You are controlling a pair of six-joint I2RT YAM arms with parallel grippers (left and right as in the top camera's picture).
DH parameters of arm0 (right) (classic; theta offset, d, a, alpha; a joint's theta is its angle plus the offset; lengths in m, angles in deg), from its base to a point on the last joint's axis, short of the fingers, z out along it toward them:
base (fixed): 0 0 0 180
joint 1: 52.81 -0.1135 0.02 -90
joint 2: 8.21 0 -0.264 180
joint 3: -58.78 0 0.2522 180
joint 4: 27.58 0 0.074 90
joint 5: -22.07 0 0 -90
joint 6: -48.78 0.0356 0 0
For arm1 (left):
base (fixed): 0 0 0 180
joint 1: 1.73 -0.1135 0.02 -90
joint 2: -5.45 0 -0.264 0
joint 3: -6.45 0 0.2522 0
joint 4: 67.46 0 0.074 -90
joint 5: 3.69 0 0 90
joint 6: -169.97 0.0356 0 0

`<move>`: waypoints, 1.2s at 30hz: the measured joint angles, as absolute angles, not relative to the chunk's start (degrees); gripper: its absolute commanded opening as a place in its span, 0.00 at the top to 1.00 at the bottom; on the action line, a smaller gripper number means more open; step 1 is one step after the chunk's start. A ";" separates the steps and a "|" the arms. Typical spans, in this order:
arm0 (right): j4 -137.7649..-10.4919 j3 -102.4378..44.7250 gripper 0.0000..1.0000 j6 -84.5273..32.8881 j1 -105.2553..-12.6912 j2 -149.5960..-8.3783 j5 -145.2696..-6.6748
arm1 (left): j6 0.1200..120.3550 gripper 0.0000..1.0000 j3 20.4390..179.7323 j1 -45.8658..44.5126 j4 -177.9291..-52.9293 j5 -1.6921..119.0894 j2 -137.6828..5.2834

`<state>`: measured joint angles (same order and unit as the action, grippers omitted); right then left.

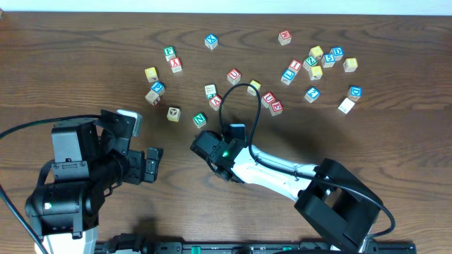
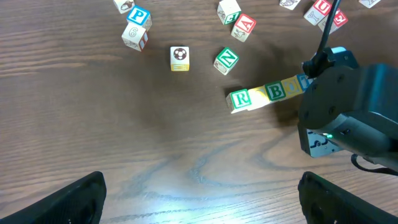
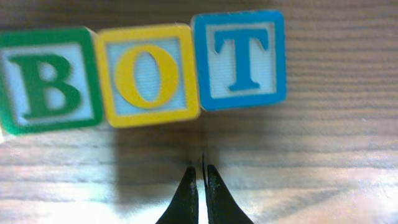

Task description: Spell out ROBOT

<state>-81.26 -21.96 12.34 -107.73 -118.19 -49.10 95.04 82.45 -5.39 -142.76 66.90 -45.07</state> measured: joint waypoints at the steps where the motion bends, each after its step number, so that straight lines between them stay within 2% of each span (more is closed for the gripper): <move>1: -81.92 -21.96 0.99 12.39 -107.73 -117.84 -49.19 | 95.04 0.03 82.45 -5.39 -142.76 66.92 -45.07; 8: -87.43 -21.94 0.99 14.20 -107.73 -110.78 -46.80 | 95.04 0.03 82.45 -5.39 -142.76 66.90 -45.07; 15: -91.41 -21.94 0.97 17.19 -106.85 -101.60 -38.76 | 95.04 0.03 82.45 -5.39 -142.76 66.90 -45.07; 26: -92.06 -21.94 0.99 18.48 -101.02 -101.25 -35.02 | 95.04 0.03 82.45 -5.39 -142.78 66.90 -45.07; 36: -96.11 -21.94 0.99 18.55 -100.77 -101.16 -34.83 | 95.04 0.03 82.45 -5.39 -142.78 66.90 -45.07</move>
